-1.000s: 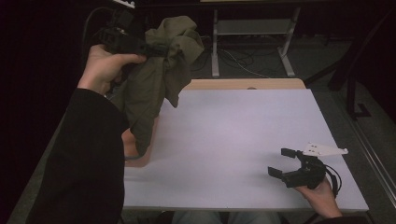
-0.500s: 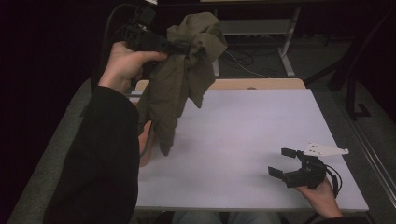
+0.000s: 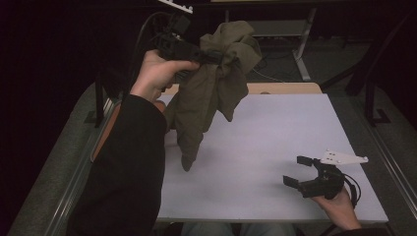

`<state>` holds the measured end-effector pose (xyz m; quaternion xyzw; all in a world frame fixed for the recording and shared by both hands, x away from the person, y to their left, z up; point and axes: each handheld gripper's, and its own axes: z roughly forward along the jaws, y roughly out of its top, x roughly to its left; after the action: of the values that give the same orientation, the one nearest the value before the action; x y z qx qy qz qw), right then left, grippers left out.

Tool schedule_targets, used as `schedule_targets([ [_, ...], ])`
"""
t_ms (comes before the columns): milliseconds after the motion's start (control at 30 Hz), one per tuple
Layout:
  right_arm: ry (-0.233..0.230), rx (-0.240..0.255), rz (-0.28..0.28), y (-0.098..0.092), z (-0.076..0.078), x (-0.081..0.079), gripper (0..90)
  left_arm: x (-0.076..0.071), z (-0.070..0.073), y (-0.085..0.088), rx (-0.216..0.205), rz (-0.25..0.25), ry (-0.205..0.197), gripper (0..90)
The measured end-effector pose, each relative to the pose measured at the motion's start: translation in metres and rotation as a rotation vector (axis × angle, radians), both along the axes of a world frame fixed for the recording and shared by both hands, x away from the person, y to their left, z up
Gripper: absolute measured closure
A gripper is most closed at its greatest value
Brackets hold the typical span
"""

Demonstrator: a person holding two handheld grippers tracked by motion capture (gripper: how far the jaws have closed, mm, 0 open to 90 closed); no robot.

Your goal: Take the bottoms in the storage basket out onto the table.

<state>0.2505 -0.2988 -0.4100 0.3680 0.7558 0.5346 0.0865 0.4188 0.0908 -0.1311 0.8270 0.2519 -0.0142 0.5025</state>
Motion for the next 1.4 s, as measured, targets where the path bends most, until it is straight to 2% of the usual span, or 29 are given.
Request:
schedule_targets([
  [167, 0.001, 0.002, 0.0, 0.0, 0.0, 0.0, 0.3, 0.001, -0.009, -0.014, -0.005, -0.019, 0.011, 73.1],
  [400, -0.001, 0.003, 0.0, 0.0, 0.0, 0.0, 0.3, 0.003, -0.013, -0.029, -0.03, -0.048, 0.015, 73.1],
  [467, 0.0, 0.005, -0.002, 0.0, 0.0, 0.0, 0.3, 0.003, -0.015, -0.032, -0.022, -0.051, 0.016, 73.1],
  [533, 0.0, 0.004, 0.0, 0.0, 0.0, 0.0, 0.3, 0.005, -0.02, -0.035, -0.008, -0.05, 0.018, 73.1],
  [567, 0.0, 0.004, 0.0, 0.0, 0.0, 0.0, 0.3, 0.006, -0.026, -0.038, -0.023, -0.061, 0.03, 73.1],
  [633, -0.001, 0.004, 0.001, 0.0, 0.0, 0.0, 0.3, 0.006, -0.028, -0.04, -0.031, -0.068, 0.034, 73.1],
  [833, -0.001, 0.005, 0.0, 0.0, 0.0, -0.001, 0.3, 0.008, -0.041, -0.049, -0.041, -0.092, 0.053, 73.0],
  [1000, -0.002, 0.005, 0.001, 0.0, 0.0, 0.0, 0.3, 0.01, -0.052, -0.054, -0.059, -0.095, 0.054, 73.0],
  [1233, 0.005, 0.006, 0.002, 0.0, 0.0, -0.001, 0.3, 0.012, -0.073, -0.054, -0.085, -0.098, 0.078, 72.8],
  [1400, 0.007, 0.001, 0.005, 0.0, 0.0, -0.001, 0.3, 0.013, -0.087, -0.052, -0.084, -0.094, 0.088, 72.5],
])
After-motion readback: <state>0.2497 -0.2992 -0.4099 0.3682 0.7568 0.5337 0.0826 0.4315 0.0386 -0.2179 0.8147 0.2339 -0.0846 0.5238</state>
